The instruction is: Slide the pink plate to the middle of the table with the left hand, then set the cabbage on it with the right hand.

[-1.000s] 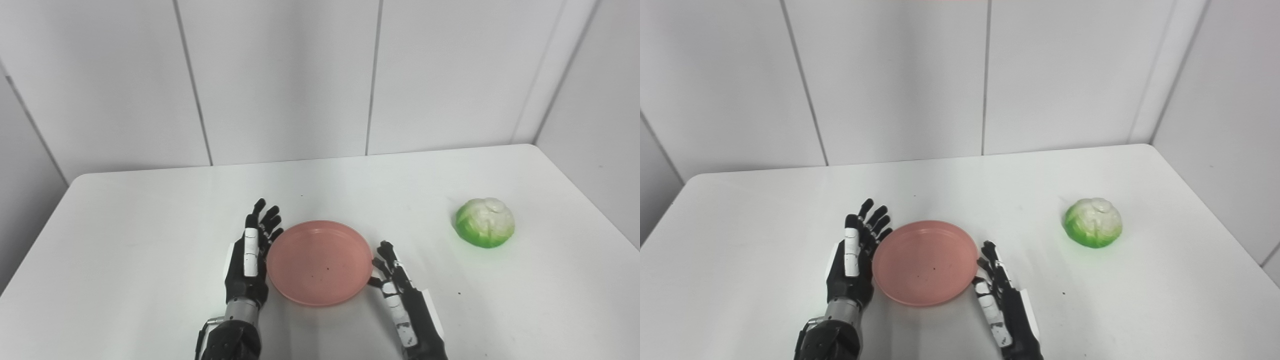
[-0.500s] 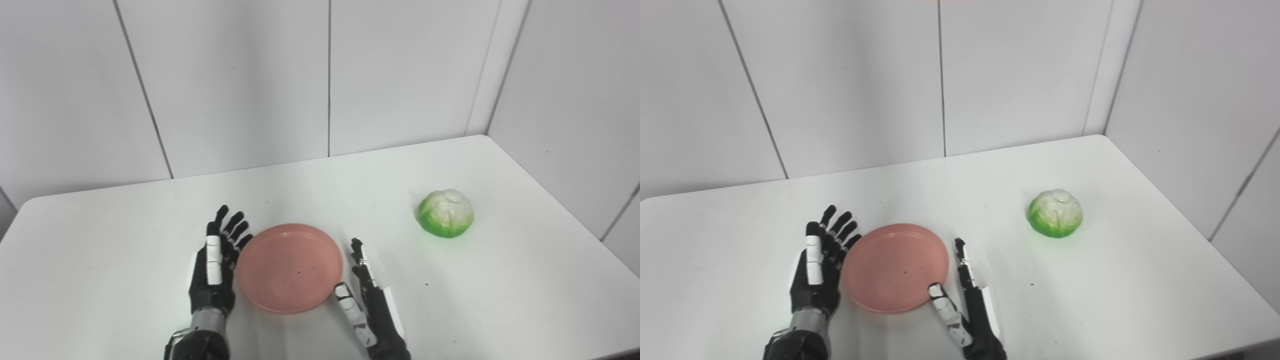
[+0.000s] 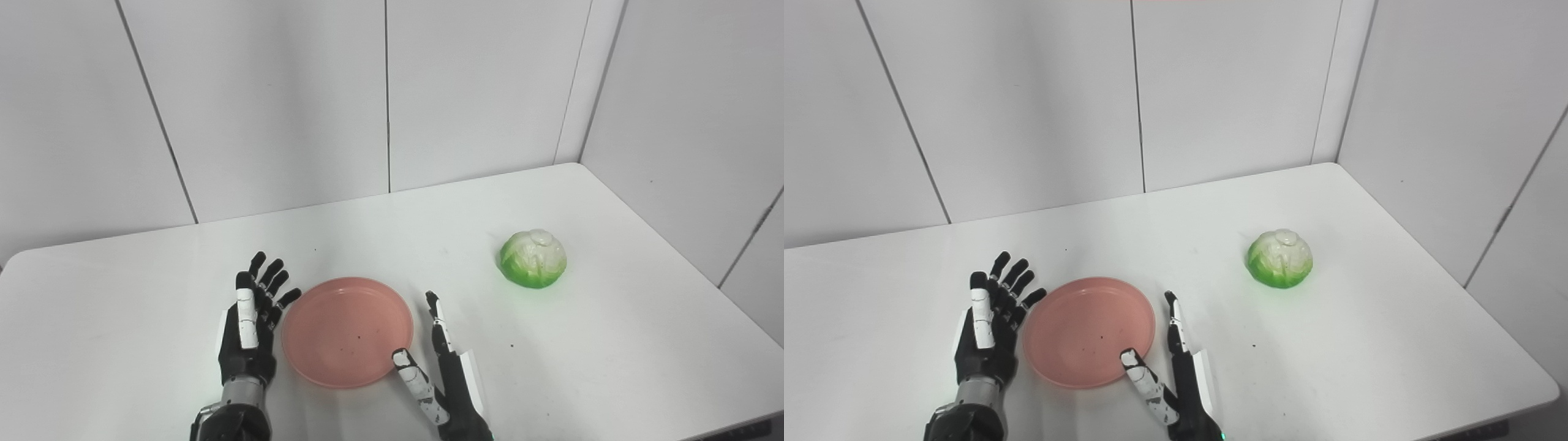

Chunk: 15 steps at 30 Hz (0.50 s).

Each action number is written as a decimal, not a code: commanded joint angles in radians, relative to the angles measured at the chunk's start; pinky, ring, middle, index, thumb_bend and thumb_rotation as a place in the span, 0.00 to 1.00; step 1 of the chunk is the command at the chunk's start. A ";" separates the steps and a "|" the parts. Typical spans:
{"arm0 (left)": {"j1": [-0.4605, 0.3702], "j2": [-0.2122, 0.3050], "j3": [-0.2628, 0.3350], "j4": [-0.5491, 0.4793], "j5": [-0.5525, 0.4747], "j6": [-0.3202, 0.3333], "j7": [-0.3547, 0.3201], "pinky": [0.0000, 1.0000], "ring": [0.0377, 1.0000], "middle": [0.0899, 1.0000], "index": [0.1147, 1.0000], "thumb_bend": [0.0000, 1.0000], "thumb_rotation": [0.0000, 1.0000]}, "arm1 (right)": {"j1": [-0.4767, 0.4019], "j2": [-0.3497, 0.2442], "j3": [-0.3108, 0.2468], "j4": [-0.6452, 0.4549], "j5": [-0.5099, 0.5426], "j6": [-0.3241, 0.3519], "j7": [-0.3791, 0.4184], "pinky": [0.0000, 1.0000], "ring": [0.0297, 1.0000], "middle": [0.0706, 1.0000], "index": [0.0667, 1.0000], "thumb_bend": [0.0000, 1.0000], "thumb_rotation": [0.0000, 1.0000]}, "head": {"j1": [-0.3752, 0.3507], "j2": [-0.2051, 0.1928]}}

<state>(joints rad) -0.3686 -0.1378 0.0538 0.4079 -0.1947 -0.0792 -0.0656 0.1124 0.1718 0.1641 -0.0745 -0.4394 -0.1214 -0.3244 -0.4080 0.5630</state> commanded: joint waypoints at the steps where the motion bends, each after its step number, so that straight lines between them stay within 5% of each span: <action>1: 0.014 0.008 0.005 0.042 -0.004 -0.001 -0.005 0.76 0.89 0.88 0.90 0.91 0.94 | 0.020 0.039 -0.008 -0.058 -0.009 0.027 -0.016 1.00 1.00 1.00 1.00 0.77 1.00 | -0.001 -0.002; 15: 0.011 0.006 0.006 0.083 -0.012 -0.021 -0.026 0.85 0.89 0.88 0.91 0.96 0.93 | -0.050 -0.126 -0.110 -0.266 0.011 0.137 0.150 0.99 0.99 1.00 1.00 0.84 0.96 | -0.008 -0.026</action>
<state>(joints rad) -0.3870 -0.1381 0.0546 0.4411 -0.1952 -0.0994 -0.0853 0.0824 0.0906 0.0658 -0.2943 -0.4254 0.0055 -0.1962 -0.4157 0.5400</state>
